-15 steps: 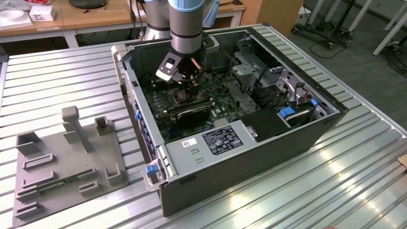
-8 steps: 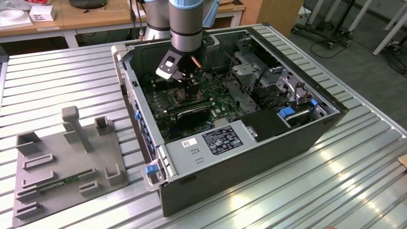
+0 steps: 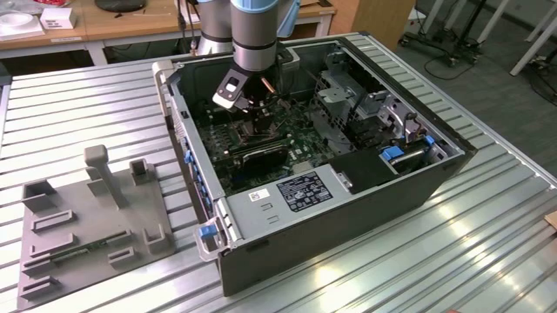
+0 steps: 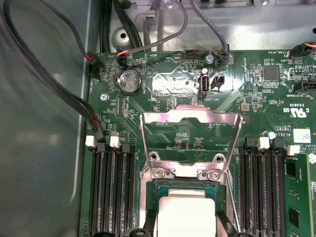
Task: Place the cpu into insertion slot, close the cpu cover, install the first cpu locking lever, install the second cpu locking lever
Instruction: 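Place the cpu into insertion slot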
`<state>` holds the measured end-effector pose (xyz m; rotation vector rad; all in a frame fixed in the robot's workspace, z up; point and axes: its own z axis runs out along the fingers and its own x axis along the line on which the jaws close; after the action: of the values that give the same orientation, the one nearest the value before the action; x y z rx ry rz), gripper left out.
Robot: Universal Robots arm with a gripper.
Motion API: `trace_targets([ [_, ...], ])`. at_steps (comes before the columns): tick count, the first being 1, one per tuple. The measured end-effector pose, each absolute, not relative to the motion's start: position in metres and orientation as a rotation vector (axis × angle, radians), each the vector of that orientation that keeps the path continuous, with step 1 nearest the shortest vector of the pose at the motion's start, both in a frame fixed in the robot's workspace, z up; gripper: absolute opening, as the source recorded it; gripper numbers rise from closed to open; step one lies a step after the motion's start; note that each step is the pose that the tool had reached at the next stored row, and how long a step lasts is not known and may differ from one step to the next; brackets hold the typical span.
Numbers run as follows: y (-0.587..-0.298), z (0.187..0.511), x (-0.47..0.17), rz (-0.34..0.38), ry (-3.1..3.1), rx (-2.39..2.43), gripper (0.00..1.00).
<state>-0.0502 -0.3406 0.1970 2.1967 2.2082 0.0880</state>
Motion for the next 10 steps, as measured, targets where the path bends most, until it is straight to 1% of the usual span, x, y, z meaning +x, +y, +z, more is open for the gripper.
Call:
trace_targets([
  [10, -0.3406, 0.1939, -0.0507, 0.087, 2.208, 2.197, 0.54],
])
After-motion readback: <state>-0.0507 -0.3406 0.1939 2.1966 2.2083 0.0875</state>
